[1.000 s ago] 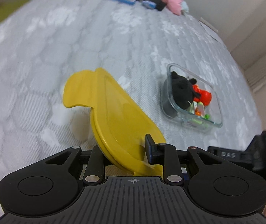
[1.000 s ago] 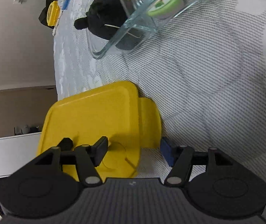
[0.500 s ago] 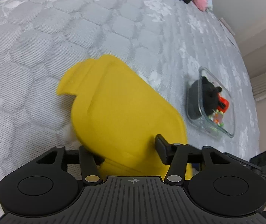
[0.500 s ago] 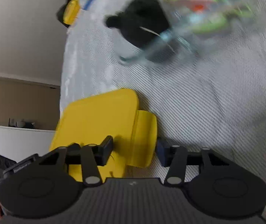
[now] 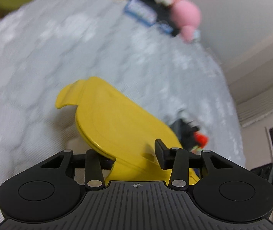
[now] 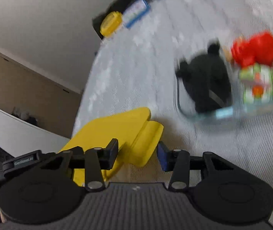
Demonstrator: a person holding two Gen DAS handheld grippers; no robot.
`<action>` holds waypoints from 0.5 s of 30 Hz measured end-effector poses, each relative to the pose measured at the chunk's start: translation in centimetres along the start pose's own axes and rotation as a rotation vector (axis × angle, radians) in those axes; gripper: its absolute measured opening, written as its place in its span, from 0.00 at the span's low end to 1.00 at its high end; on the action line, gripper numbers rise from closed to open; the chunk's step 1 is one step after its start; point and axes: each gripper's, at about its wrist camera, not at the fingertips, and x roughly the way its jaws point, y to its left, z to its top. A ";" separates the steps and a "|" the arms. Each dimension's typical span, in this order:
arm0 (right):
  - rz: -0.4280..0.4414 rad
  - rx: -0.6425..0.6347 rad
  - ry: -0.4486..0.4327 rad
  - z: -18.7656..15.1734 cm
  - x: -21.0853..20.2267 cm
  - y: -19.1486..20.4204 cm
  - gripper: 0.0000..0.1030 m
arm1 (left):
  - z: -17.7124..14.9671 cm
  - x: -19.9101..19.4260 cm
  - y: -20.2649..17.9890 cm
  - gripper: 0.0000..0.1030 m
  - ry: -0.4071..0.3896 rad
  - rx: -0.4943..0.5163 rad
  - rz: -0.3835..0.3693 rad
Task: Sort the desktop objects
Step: 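Swing the yellow lid over the glass container with the left gripper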
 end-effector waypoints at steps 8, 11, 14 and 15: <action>0.016 -0.059 -0.181 4.8 -7.0 -2.4 0.45 | -0.2 2.3 -9.4 0.42 -0.106 0.196 -0.084; -0.022 -0.037 -0.239 6.0 -9.4 -4.6 0.45 | -0.8 5.8 -11.5 0.43 -0.118 0.170 -0.132; -0.088 -0.055 -0.296 6.8 -11.0 -6.8 0.45 | -2.7 9.6 -12.7 0.43 -0.100 0.115 -0.186; -0.118 -0.063 -0.311 6.9 -11.5 -7.6 0.45 | -3.4 10.9 -13.0 0.43 -0.085 0.099 -0.201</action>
